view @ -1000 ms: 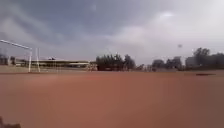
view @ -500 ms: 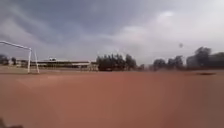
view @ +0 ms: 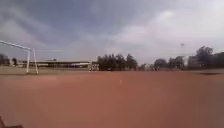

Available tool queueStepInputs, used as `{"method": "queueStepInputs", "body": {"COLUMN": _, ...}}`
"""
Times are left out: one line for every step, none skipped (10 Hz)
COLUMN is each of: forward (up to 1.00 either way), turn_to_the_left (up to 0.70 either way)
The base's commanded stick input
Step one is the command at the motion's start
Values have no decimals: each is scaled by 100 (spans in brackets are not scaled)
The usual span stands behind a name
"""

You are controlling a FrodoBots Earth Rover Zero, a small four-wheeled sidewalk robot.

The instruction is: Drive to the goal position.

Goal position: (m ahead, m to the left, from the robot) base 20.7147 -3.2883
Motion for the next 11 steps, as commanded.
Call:
{"method": "queueStepInputs", "body": {"forward": 70, "turn_to_the_left": 0}}
{"method": "queueStepInputs", "body": {"forward": 70, "turn_to_the_left": 0}}
{"method": "queueStepInputs", "body": {"forward": 70, "turn_to_the_left": 0}}
{"method": "queueStepInputs", "body": {"forward": 70, "turn_to_the_left": 0}}
{"method": "queueStepInputs", "body": {"forward": 70, "turn_to_the_left": 0}}
{"method": "queueStepInputs", "body": {"forward": 70, "turn_to_the_left": 0}}
{"method": "queueStepInputs", "body": {"forward": 70, "turn_to_the_left": 0}}
{"method": "queueStepInputs", "body": {"forward": 70, "turn_to_the_left": 0}}
{"method": "queueStepInputs", "body": {"forward": 70, "turn_to_the_left": 0}}
{"method": "queueStepInputs", "body": {"forward": 70, "turn_to_the_left": 0}}
{"method": "queueStepInputs", "body": {"forward": 70, "turn_to_the_left": 0}}
